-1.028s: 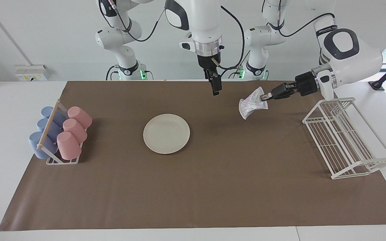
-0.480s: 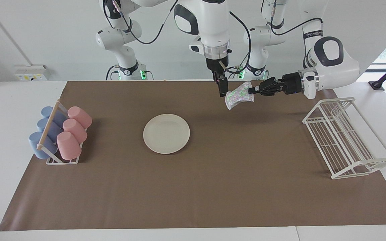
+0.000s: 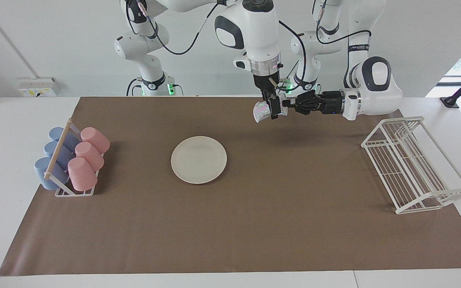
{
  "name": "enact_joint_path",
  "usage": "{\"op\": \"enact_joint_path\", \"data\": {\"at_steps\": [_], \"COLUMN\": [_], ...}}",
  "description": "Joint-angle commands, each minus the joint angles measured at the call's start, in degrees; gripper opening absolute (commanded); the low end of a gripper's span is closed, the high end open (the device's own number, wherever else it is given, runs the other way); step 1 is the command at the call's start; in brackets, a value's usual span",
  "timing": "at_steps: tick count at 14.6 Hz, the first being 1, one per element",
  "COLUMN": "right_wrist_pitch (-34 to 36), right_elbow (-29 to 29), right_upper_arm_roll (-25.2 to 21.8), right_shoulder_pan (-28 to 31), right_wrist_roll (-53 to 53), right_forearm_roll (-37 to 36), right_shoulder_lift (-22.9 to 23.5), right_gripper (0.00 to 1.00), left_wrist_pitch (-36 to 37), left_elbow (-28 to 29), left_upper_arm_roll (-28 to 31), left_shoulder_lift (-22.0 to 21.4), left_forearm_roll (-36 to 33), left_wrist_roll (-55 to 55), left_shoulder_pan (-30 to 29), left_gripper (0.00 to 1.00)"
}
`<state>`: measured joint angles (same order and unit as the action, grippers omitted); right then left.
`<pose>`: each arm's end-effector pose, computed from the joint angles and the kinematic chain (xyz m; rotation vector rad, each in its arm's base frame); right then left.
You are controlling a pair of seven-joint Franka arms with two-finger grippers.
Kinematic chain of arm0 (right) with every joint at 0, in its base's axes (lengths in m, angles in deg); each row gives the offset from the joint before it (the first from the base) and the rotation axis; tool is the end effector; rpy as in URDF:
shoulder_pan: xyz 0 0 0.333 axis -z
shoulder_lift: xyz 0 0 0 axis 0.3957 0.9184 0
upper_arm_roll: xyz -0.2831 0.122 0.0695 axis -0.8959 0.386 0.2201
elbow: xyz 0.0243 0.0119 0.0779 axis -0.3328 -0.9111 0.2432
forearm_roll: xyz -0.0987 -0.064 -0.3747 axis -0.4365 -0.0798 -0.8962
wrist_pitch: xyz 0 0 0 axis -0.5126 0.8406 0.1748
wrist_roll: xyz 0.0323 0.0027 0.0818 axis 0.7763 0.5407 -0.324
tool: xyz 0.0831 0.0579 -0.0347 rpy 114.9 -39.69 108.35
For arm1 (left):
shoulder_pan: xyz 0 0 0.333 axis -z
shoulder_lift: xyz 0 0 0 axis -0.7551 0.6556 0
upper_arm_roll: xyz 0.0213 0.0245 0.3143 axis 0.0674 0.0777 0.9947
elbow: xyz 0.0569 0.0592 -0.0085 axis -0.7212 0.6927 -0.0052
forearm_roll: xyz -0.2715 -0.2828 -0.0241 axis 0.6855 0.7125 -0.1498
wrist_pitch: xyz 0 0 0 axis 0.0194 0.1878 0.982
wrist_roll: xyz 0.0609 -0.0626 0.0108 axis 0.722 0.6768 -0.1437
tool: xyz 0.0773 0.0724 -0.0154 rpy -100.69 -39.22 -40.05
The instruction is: Wipe plate with sponge
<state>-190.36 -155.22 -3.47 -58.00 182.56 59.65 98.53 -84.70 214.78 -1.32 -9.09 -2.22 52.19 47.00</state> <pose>0.4928 0.4763 0.5541 -2.2537 1.9040 0.1582 0.4837 -0.1282 0.4435 1.6825 0.0925 -0.3190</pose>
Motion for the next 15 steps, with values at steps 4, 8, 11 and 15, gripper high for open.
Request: {"op": "enact_joint_path", "data": {"at_steps": [4,8,11,15], "right_wrist_pitch": [0.7,1.4,1.5,1.0], "right_elbow": [-3.8,-3.8,-3.8,-3.8], "right_upper_arm_roll": [0.2,0.5,0.5,0.5], "right_shoulder_pan": [0.5,0.3,0.3,0.4], "right_wrist_roll": [-1.0,-1.0,-1.1,-1.1], "right_forearm_roll": [0.7,0.7,0.7,0.7], "right_shoulder_lift": [-3.0,-3.0,-3.1,-3.0], "right_gripper": [0.84,0.50,0.00,0.00], "left_wrist_pitch": [-0.2,0.1,0.2,0.3], "left_elbow": [2.1,2.1,2.1,2.1], "left_upper_arm_roll": [0.6,0.7,0.7,0.7], "left_shoulder_lift": [-1.8,-1.8,-1.8,-1.8], "left_forearm_roll": [1.3,1.3,1.3,1.3], "left_wrist_roll": [0.9,0.9,0.9,0.9], "left_shoulder_pan": [0.5,0.5,0.5,0.5], "left_gripper": [0.00,0.00,0.00,0.00]}}
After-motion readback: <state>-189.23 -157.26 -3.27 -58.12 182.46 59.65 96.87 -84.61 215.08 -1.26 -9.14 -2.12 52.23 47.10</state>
